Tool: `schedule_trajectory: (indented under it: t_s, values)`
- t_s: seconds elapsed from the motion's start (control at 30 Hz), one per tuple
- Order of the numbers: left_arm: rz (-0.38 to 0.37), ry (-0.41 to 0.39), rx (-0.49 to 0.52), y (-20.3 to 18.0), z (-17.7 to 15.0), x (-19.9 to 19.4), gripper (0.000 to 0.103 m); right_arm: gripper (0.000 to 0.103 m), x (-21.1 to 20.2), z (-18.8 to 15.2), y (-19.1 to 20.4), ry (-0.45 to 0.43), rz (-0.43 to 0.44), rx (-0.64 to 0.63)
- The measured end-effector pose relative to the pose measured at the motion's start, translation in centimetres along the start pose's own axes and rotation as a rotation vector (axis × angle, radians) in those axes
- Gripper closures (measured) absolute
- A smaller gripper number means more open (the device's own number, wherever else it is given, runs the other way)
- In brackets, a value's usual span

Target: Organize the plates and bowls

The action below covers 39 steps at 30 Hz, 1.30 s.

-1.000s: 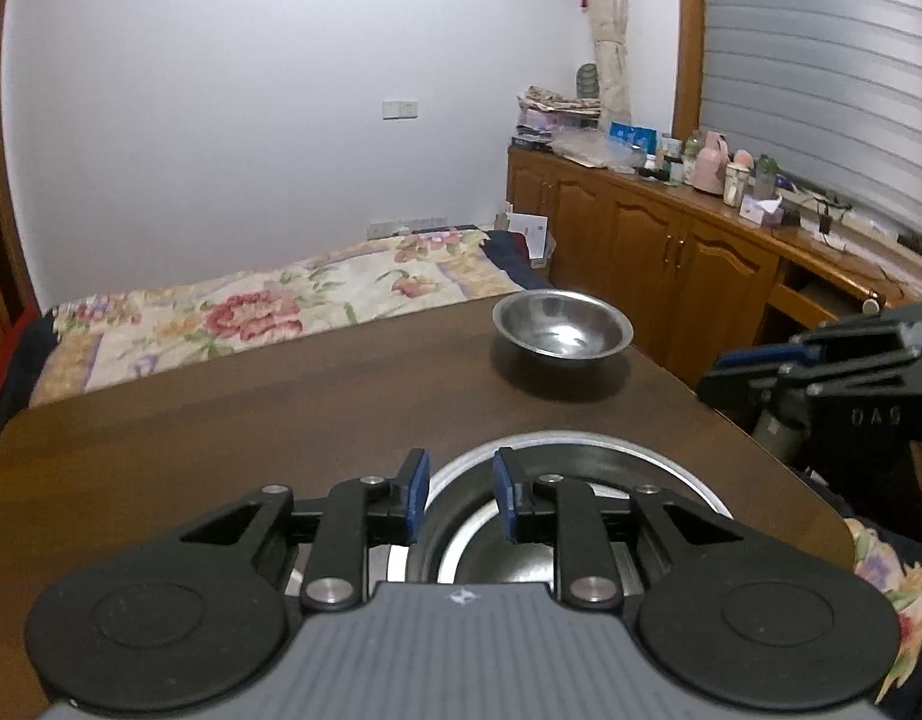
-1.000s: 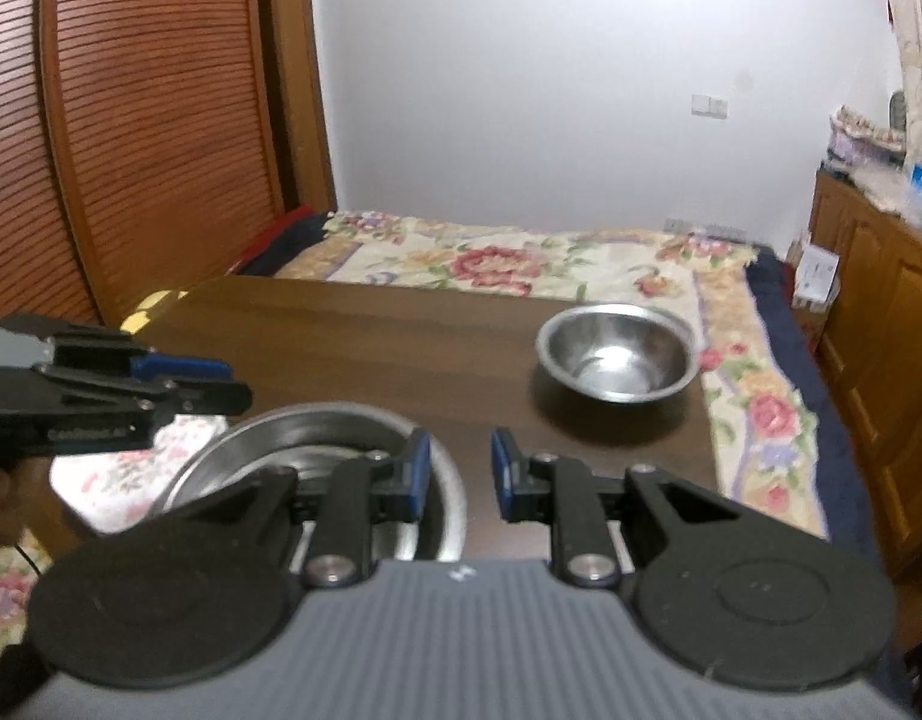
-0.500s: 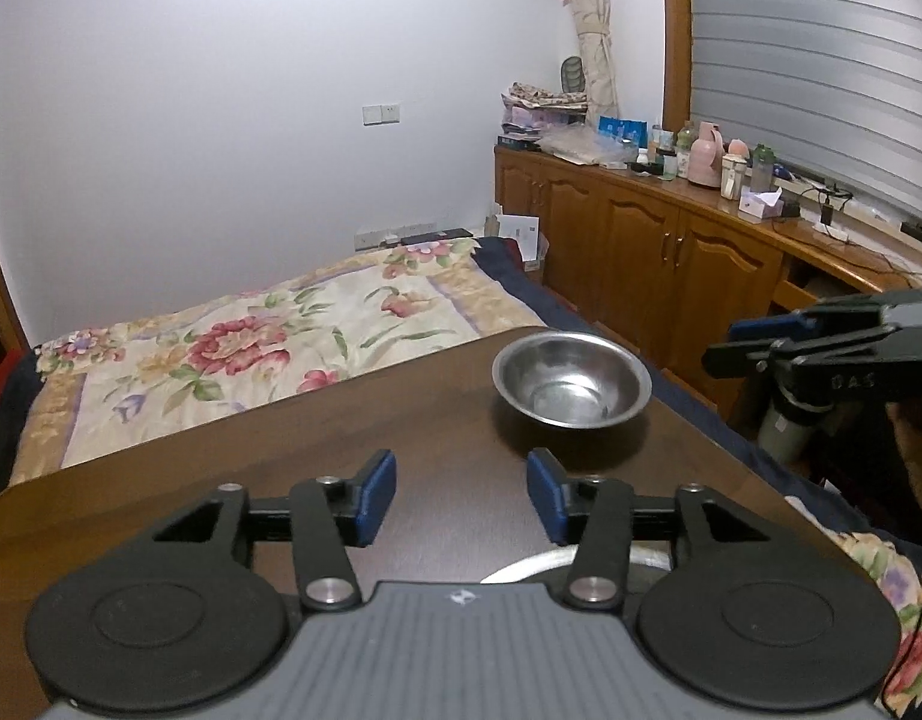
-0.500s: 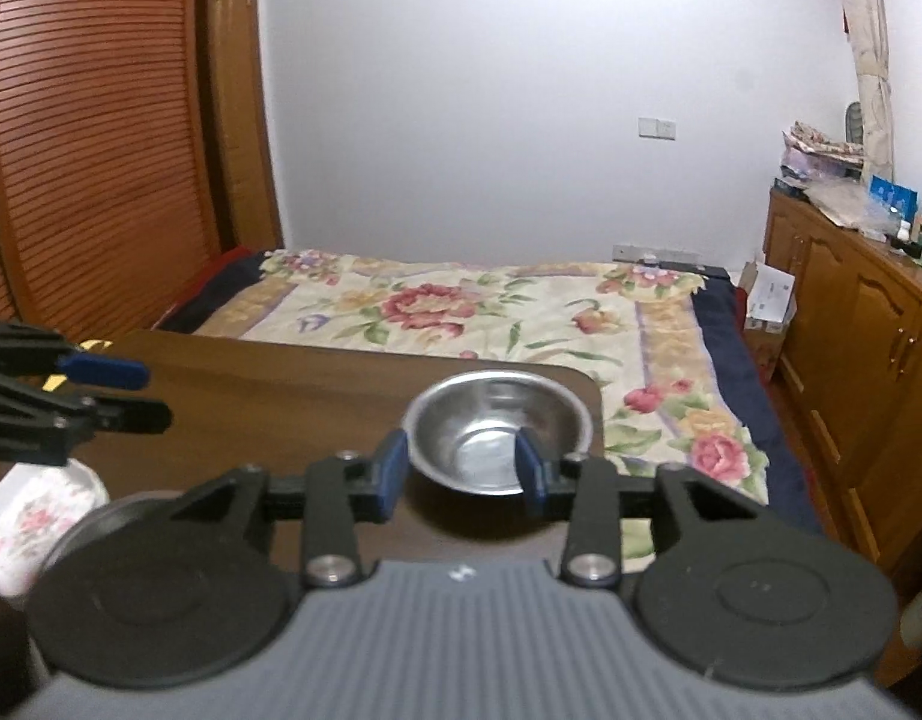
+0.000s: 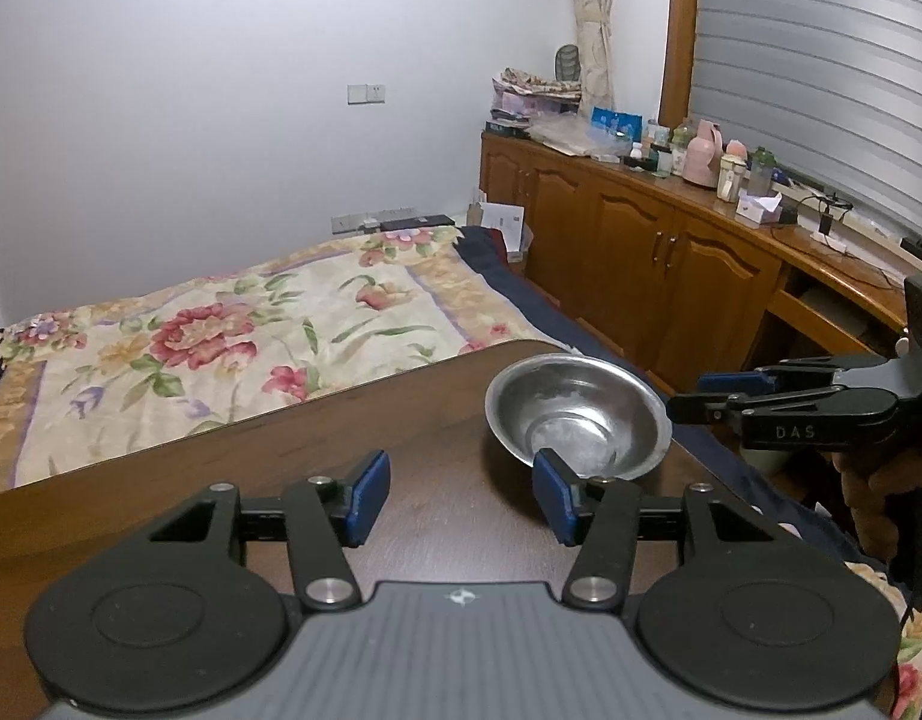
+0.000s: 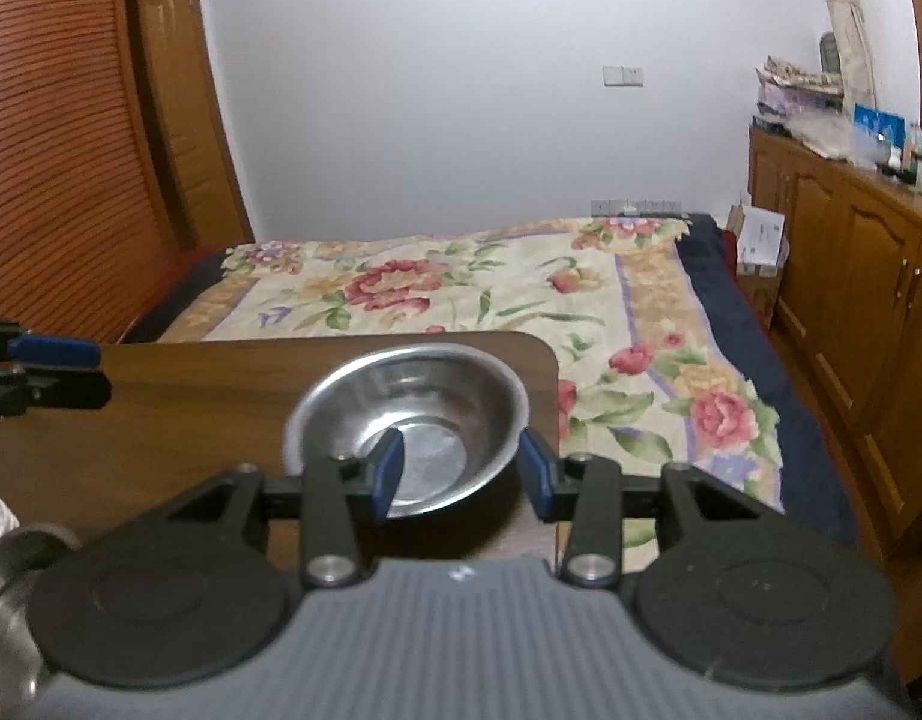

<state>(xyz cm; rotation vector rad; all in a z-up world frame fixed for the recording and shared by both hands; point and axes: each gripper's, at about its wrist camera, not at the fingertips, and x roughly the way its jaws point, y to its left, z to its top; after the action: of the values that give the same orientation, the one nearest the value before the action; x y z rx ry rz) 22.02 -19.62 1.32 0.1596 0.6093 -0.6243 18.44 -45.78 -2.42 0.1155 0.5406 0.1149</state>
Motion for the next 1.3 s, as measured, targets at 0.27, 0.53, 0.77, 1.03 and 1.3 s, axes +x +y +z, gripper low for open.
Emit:
schedule_trajectory:
  t_s: [0.27, 0.53, 0.77, 1.03, 1.3]
  values:
    - [-0.032, 0.042, -0.026, 0.5, 0.9, 3.8, 0.048, 0.060, 1.8, -0.4, -1.8, 0.029, 0.026, 0.072]
    - [-0.094, 0.117, -0.090, 1.4, 1.6, 7.4, 0.048, 0.060, 2.8, -0.5, -2.2, 0.041, 0.052, 0.095]
    - [-0.112, 0.155, -0.109, 1.2, 2.8, 10.0, 0.048, 0.060, 3.5, -0.3, -2.7, 0.043, 0.070, 0.110]
    - [-0.120, 0.189, -0.140, 1.4, 2.8, 12.3, 0.055, 0.060, 4.3, -0.3, -3.0, 0.054, 0.088, 0.134]
    - [-0.151, 0.210, -0.173, 1.7, 2.4, 13.1, 0.066, 0.060, 4.6, -0.3, -3.1, 0.070, 0.103, 0.146]
